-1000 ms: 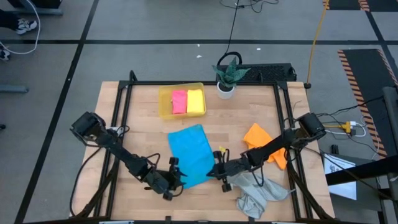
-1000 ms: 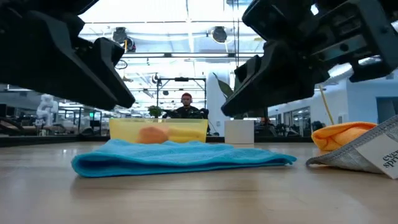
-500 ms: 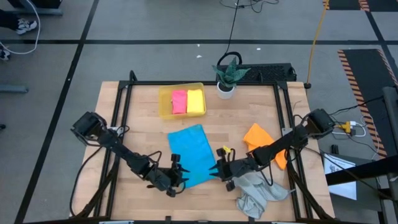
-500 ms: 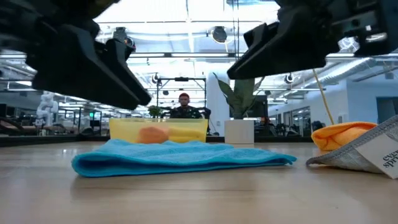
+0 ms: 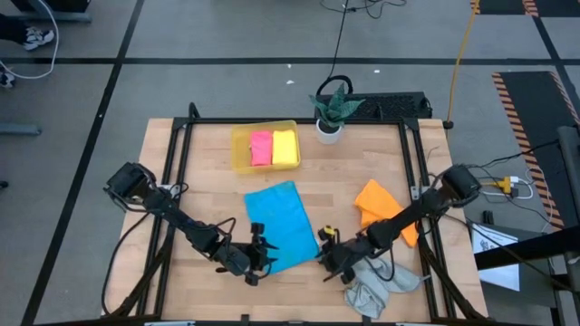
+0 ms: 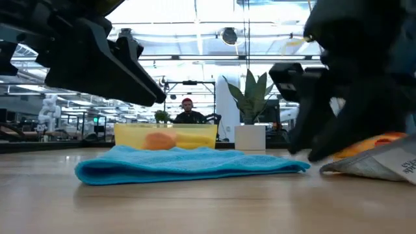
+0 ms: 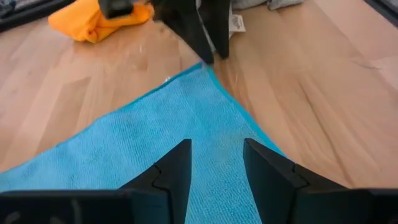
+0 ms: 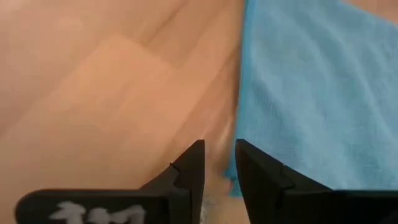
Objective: Fold microfiber towels
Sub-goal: Fold the blue microfiber cloth
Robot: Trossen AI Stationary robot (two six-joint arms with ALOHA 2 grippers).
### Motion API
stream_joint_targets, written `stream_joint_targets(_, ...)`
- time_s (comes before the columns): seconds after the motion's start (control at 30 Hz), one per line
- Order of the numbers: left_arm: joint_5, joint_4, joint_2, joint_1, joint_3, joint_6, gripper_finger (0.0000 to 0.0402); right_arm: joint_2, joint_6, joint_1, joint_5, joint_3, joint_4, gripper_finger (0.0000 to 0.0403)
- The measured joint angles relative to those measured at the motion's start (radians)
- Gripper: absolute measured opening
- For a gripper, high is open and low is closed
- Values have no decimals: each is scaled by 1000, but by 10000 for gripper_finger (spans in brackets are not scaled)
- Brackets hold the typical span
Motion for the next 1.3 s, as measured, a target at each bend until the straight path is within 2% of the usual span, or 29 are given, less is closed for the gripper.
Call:
stream_joint_targets(0.27, 12, 15, 0, 0, 0, -1, 147, 31, -68, 1, 141, 0, 25, 43)
stream_joint_targets(0.43, 16, 15, 0, 0, 0, -2, 147, 28, -88, 0, 147, 0, 21, 7)
stream_joint_targets(0.57, 17, 15, 0, 0, 0, -3, 147, 6, -85, 1, 149, 0, 22, 5)
stream_joint_targets(0.73, 18, 16, 0, -1, 0, -22, 147, -49, -86, 20, 200, 0, -28, 2)
stream_joint_targets(0.93, 18, 12, 0, -1, 0, -26, 147, -107, 1, 41, 184, 0, -121, 1)
stream_joint_targets(1.1, 17, -45, 0, -1, 0, -56, 147, -78, 53, 34, 66, -17, -104, 1)
stream_joint_targets(1.3, -8, -110, 0, 7, 0, -82, 147, -61, 53, 32, 65, -38, -96, 0)
